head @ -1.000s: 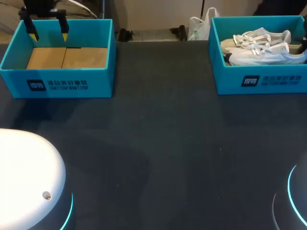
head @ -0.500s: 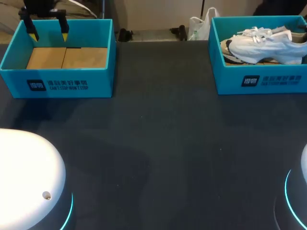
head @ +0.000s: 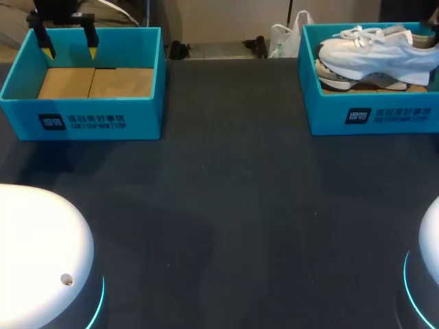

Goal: Take the shoe out of the shoebox, open the shoe tongue, remove and reinsert the insole, then place the shoe into the shoebox

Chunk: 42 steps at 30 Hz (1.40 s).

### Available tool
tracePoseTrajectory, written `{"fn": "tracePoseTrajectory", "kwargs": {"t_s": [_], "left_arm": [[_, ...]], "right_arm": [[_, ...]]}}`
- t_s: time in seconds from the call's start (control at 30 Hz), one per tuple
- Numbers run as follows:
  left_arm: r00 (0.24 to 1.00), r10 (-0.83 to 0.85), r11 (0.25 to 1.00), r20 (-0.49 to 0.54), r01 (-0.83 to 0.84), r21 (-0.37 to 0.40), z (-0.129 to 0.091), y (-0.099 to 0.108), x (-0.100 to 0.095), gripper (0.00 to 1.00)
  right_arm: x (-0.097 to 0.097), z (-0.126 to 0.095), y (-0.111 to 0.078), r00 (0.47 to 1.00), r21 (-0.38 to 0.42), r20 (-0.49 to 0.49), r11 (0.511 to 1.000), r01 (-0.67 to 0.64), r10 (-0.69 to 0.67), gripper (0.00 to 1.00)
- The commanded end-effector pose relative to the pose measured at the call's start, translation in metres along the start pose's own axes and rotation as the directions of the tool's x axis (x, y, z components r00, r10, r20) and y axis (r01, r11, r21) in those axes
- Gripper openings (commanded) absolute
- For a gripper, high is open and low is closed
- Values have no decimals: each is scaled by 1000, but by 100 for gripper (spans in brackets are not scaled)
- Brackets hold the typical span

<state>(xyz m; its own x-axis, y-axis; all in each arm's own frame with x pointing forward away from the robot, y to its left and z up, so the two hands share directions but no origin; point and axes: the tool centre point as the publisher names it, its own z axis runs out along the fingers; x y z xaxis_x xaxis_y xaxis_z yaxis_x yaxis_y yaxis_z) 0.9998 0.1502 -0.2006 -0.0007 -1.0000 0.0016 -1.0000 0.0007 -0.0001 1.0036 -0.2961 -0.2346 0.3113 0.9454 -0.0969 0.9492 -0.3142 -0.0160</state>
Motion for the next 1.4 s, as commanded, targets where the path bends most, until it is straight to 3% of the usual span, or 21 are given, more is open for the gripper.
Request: {"fn": "tracePoseTrajectory", "kwargs": {"t_s": [0.03, 0.33, 0.57, 0.67, 1.37, 1.4], "left_arm": [[1000, 0, 1000, 1, 0, 0, 0, 0, 0, 100], [1000, 0, 1000, 1, 0, 0, 0, 0, 0, 100], [1000, 0, 1000, 1, 0, 0, 0, 0, 0, 100], [1000, 0, 1000, 1, 0, 0, 0, 0, 0, 100], [1000, 0, 1000, 1, 0, 0, 0, 0, 0, 100], [1000, 0, 1000, 1, 0, 0, 0, 0, 0, 100]], "right_arm": [[1, -25, -23, 1000, -26, 6, 1000, -13, 13, 0], [33, -60, -88, 999, -88, 43, 996, -16, 20, 0], [68, -73, -132, 998, -91, 65, 996, -17, 23, 0], [81, -74, -145, 997, -56, 77, 998, -25, 29, 0], [84, -74, -148, 997, -53, 74, 998, -23, 27, 0], [86, -73, -156, 997, -50, 67, 998, -23, 27, 0]]}}
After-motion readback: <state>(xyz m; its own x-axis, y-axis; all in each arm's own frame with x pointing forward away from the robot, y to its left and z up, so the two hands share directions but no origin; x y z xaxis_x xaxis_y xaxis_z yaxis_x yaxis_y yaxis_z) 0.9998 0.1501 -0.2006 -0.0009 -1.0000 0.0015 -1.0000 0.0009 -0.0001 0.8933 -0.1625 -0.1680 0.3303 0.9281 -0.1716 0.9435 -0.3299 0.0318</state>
